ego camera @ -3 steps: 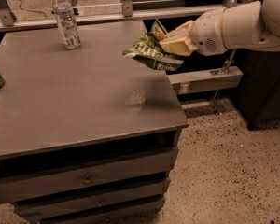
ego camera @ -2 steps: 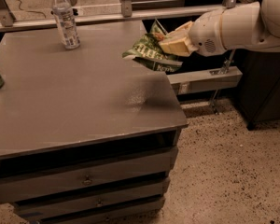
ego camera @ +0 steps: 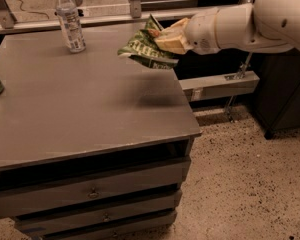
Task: Move green jalapeno chip bag near blue plastic bottle
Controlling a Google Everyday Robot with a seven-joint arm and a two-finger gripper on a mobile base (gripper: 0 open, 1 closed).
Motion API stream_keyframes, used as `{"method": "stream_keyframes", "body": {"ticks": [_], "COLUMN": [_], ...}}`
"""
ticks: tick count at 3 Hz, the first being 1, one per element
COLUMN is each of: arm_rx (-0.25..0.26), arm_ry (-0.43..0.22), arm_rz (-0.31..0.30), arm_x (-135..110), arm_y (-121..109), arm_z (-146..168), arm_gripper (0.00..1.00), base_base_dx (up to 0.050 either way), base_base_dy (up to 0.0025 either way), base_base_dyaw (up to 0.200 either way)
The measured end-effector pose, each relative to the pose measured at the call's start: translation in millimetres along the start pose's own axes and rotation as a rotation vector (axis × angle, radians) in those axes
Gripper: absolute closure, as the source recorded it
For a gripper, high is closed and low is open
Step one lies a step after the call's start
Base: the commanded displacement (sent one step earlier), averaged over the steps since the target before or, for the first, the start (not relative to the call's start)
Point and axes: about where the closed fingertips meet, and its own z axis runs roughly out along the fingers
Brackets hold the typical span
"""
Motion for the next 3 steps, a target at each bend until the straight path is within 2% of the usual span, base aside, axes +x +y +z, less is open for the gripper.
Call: {"method": "stream_keyframes", "body": {"ticks": [2, 3], "arm_rx": [-0.066, -0.111], "arm_ry": [-0.008, 0.003], "arm_rz": [-0.124, -0.160], "arm_x": [-27.3, -33.9], "arm_y": [-28.5, -36.6], "arm_z": [64.9, 99.8], "arm_gripper": [1.00, 1.00], "base_base_dx": [0.000, 0.000], "base_base_dy": [0.00000, 0.00000], "base_base_dyaw": [0.000, 0.000]}}
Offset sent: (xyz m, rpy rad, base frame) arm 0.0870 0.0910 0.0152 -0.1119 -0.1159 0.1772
